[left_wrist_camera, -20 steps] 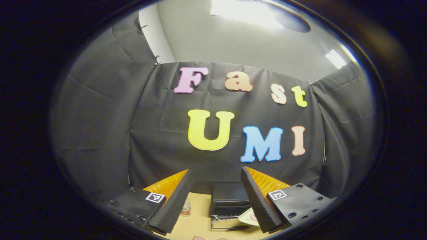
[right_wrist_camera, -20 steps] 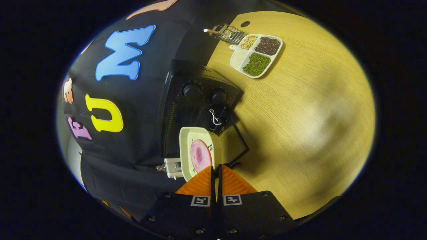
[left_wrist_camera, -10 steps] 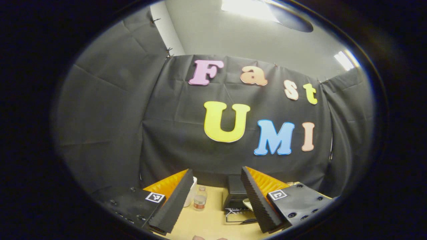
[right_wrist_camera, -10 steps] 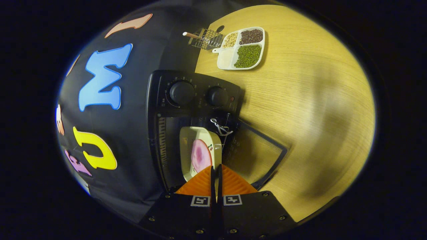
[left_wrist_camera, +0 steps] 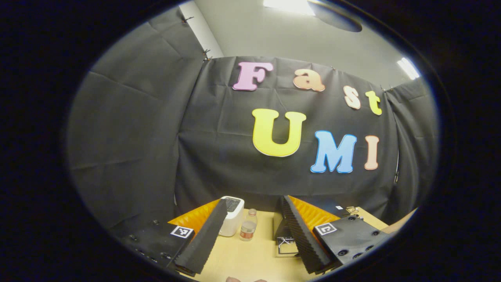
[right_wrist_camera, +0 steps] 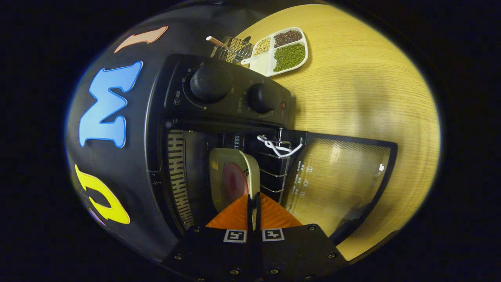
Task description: Open the electric oven with the left hand, put the food in, and close the electric oven.
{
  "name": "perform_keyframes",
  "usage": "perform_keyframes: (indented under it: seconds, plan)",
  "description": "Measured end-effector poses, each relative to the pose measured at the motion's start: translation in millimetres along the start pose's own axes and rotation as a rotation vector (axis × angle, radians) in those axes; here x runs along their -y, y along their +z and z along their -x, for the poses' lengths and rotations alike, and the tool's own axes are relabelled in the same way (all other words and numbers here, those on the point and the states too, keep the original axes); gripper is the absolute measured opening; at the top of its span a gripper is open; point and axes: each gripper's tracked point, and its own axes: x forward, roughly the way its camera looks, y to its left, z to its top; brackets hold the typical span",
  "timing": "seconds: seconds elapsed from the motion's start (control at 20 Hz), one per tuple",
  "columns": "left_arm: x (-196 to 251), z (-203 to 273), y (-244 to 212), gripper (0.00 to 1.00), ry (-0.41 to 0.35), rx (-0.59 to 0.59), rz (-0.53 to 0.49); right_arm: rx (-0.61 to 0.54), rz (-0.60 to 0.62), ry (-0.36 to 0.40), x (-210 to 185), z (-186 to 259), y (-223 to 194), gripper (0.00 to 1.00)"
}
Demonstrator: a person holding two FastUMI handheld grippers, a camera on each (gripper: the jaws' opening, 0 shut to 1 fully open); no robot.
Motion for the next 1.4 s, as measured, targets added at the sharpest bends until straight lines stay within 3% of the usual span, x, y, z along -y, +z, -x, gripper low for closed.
perform_keyframes:
  seconds: [0.3,0.5,0.6,0.75,0.8,0.85,1.15,1.4]
  plan:
    - [-11,-4,-5,0.97,0.032,-0.023,0.003,0.006,-0.066,0.029,-18,-28,-15,0.02]
    - [-1,-12,-3,0.97,0.012,-0.018,0.008,-0.018,-0.112,0.051,-22,-22,-15,0.05]
    - [13,-20,-3,0.97,-0.017,-0.014,0.012,-0.039,-0.095,0.095,-28,-2,-8,0.12]
    - [40,-25,-1,0.96,-0.076,-0.008,0.017,-0.099,0.001,0.113,-23,21,-5,0.25]
    - [48,-26,-2,0.95,-0.092,-0.006,0.014,-0.098,0.038,0.107,-17,29,0,0.12]
    - [58,-27,-3,0.94,-0.111,-0.008,0.014,-0.085,0.082,0.108,-13,38,8,0.24]
    - [119,-31,-9,0.91,-0.238,-0.017,0.022,-0.083,0.450,0.107,11,103,54,0.24]
    - [162,-32,-10,1.00,-0.312,-0.019,0.014,-0.046,0.732,0.152,-1,151,94,0.24]
